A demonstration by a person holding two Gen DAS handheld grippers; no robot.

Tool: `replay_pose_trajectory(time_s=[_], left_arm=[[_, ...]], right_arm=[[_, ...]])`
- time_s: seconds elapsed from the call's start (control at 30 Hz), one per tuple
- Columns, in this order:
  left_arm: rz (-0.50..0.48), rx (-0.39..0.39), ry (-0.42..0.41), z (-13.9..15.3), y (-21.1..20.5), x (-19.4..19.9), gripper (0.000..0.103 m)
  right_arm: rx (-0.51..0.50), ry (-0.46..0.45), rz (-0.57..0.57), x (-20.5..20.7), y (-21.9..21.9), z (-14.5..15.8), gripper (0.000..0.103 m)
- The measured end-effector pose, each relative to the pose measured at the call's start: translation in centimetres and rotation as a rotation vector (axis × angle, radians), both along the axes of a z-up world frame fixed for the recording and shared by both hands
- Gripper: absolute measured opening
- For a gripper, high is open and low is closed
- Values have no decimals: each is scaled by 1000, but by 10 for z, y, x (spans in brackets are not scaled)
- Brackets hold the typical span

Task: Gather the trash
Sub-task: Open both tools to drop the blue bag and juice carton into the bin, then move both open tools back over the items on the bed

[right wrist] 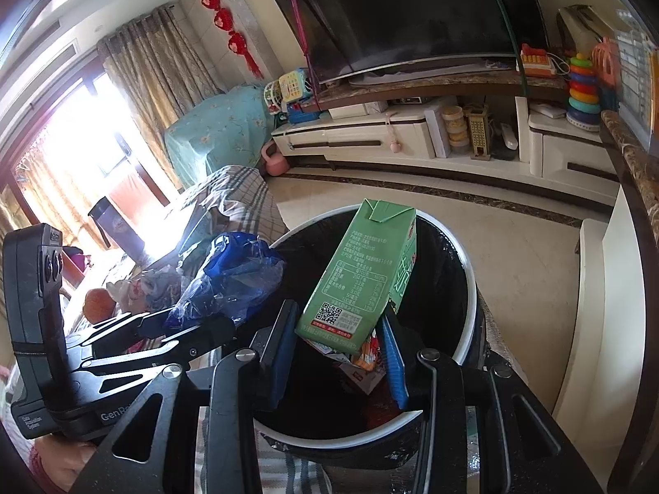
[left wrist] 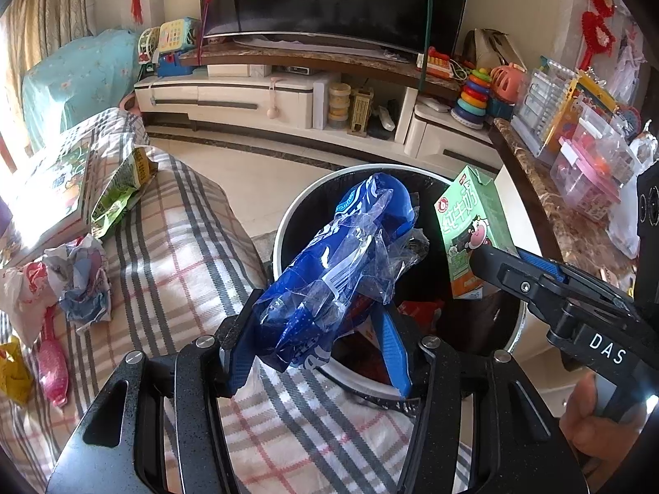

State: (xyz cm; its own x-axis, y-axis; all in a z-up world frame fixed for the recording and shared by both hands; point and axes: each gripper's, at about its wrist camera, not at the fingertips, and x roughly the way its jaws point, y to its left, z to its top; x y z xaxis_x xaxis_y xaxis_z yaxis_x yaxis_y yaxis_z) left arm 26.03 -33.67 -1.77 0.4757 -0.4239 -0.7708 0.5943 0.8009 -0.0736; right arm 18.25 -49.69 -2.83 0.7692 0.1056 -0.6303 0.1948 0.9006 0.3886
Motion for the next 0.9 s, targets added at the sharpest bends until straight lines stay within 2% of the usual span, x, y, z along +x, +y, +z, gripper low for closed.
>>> replay_pose_trajectory(time_s=[0.1, 0.23, 0.43, 0.77, 0.9], left_arm=[[2, -2, 3, -1, -3, 2, 55], [2, -16, 10, 1, -2, 2, 60], [23, -38, 11, 0, 16, -8, 75], [104, -66, 28, -8, 73, -38, 76], [179, -78, 43, -16, 113, -52, 76]], right_arm=[[3, 5, -3, 1, -2, -1, 41], [22, 8, -11, 0, -6, -1, 50], [31, -15, -19, -9, -5, 5, 59], [60, -68, 1, -32, 23, 12, 87], [74, -70, 27, -37, 43, 11, 91]])
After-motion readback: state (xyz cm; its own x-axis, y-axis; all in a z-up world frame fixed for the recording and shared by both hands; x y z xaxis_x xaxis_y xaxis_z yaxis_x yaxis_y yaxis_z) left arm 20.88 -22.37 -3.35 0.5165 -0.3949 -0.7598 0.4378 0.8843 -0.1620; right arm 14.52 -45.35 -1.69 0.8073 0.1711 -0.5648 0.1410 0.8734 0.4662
